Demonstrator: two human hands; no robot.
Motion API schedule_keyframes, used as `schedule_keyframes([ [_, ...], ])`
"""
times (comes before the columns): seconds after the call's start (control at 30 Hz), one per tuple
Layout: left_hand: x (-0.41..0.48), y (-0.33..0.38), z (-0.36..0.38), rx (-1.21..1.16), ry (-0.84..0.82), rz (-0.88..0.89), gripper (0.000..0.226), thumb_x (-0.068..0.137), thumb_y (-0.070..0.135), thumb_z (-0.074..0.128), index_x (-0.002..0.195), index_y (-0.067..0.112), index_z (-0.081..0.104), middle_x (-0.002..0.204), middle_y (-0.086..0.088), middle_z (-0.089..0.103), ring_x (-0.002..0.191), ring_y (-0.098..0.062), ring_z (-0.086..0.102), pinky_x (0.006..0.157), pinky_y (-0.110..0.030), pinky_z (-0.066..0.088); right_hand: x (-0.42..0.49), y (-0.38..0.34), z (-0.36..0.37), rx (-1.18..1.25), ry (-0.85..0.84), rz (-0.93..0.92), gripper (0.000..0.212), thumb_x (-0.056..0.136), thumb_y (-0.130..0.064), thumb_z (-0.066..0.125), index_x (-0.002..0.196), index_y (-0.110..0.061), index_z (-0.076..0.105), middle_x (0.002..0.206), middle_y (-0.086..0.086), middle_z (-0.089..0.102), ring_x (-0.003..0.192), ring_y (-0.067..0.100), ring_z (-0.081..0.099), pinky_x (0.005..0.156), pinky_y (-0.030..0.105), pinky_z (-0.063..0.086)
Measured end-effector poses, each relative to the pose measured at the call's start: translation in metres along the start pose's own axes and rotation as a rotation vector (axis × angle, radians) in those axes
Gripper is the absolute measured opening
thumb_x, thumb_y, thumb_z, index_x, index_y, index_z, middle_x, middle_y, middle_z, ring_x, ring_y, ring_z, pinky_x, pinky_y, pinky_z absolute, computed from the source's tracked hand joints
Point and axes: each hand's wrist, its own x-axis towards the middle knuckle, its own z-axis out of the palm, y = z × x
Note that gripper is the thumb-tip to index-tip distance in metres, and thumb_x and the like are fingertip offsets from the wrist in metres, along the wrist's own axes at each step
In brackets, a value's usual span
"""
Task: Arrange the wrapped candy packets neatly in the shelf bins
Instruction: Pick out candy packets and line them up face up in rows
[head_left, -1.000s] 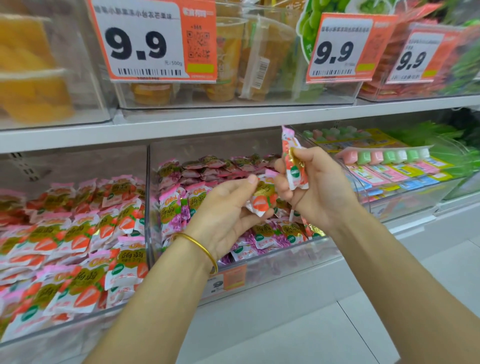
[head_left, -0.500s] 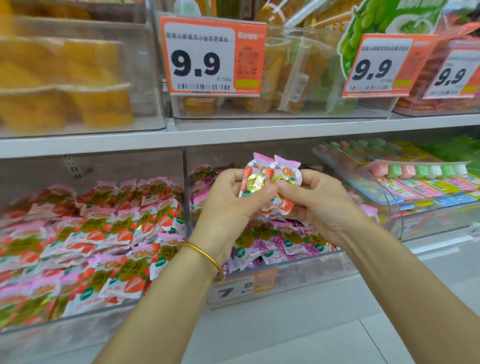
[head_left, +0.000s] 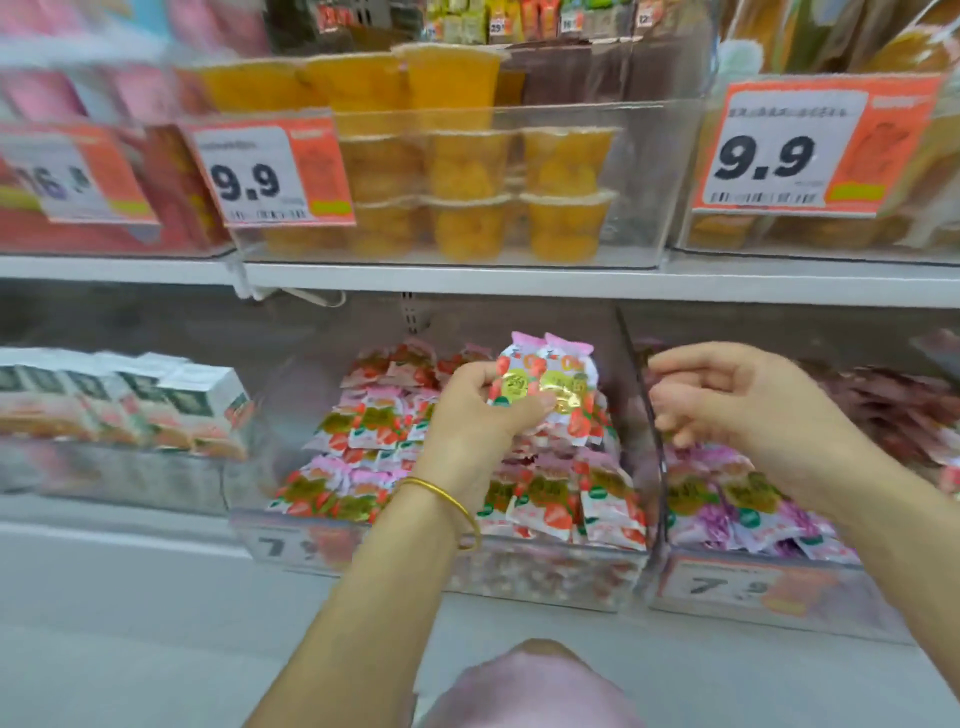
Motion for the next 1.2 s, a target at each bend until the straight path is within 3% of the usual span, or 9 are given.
schedule_keyframes([
  [0.2,0.034,-0.019,-0.093,0.327,0.418,-0.044,0.018,0.075,0.004,0.072,0.08,0.006,0.054,0.075,-0.011,0.054,0.07,-0.025,0.054,0.065,-0.034,0.045,0.005,0.006,0.01,-0.046,0.163,-0.018,0.016,0.087,0.003,0.057,0.094,-0.009,0.063,0.071,0.013,0.063,0.05,0.013,0.057,0.041,0.017,0.043],
  [0.27,0.047,-0.023,-0.105,0.466,0.511,-0.05,0.028,0.073,0.01,0.074,0.09,0.001,0.054,0.081,-0.011,0.055,0.085,-0.03,0.061,0.073,-0.034,0.047,0.007,0.01,0.01,-0.036,0.16,-0.006,0.017,0.09,0.002,0.053,0.093,-0.011,0.062,0.075,0.011,0.064,0.048,0.01,0.057,0.04,0.016,0.043],
  [0.37,0.059,-0.022,-0.099,0.659,0.521,-0.047,0.038,0.079,0.014,0.07,0.103,0.005,0.043,0.101,-0.018,0.057,0.103,-0.035,0.055,0.08,-0.035,0.041,0.009,0.014,0.008,-0.032,0.173,0.012,0.018,0.092,0.002,0.051,0.092,-0.012,0.061,0.077,0.01,0.064,0.046,0.008,0.057,0.039,0.017,0.043],
  [0.53,0.055,-0.029,-0.094,1.389,0.538,-0.042,0.052,0.084,0.039,0.063,0.116,0.004,0.044,0.123,-0.018,0.048,0.117,-0.036,0.039,0.092,-0.043,0.036,0.01,0.018,-0.002,-0.042,0.199,0.022,0.017,0.092,0.0,0.052,0.094,-0.013,0.062,0.077,0.009,0.066,0.048,0.01,0.058,0.04,0.018,0.044],
  [0.67,0.054,-0.037,-0.093,1.546,0.379,0.068,0.041,0.094,0.04,0.044,0.127,0.015,0.044,0.133,-0.011,0.04,0.121,-0.033,0.034,0.096,-0.043,0.033,0.009,0.019,-0.004,-0.06,0.207,0.026,0.017,0.092,0.0,0.052,0.095,-0.013,0.063,0.079,0.01,0.066,0.049,0.01,0.058,0.041,0.019,0.045],
  [0.83,0.05,-0.027,-0.088,1.576,0.278,-0.091,0.038,0.097,0.037,0.034,0.131,0.021,0.045,0.135,-0.012,0.04,0.121,-0.034,0.034,0.099,-0.043,0.032,-0.001,0.014,-0.013,-0.035,0.235,0.048,0.016,0.092,-0.001,0.052,0.097,-0.012,0.063,0.08,0.009,0.067,0.05,0.01,0.059,0.042,0.02,0.046],
  [0.97,0.029,0.002,-0.04,1.309,0.403,0.306,0.036,0.092,0.029,0.048,0.124,0.014,0.053,0.125,-0.016,0.05,0.113,-0.04,0.041,0.092,-0.048,0.036,-0.012,0.007,-0.04,-0.022,0.301,0.054,0.015,0.091,0.001,0.052,0.095,-0.011,0.061,0.079,0.01,0.065,0.047,0.01,0.058,0.041,0.019,0.045],
  [1.07,0.002,0.017,0.035,1.081,0.148,0.645,0.038,0.089,0.034,0.043,0.122,0.019,0.054,0.119,-0.007,0.056,0.11,-0.033,0.048,0.094,-0.043,0.033,-0.024,0.005,-0.082,-0.054,0.391,0.072,0.014,0.092,0.002,0.051,0.097,-0.007,0.059,0.078,0.01,0.063,0.044,0.008,0.057,0.039,0.018,0.044],
  [1.2,-0.029,0.009,0.138,0.905,-0.272,0.694,0.039,0.088,0.038,0.041,0.122,0.025,0.054,0.121,0.004,0.053,0.113,-0.021,0.045,0.096,-0.028,0.027,-0.052,0.018,-0.153,-0.279,0.565,0.124,0.016,0.088,0.006,0.052,0.097,-0.004,0.059,0.072,0.01,0.059,0.04,0.004,0.054,0.037,0.018,0.043],
])
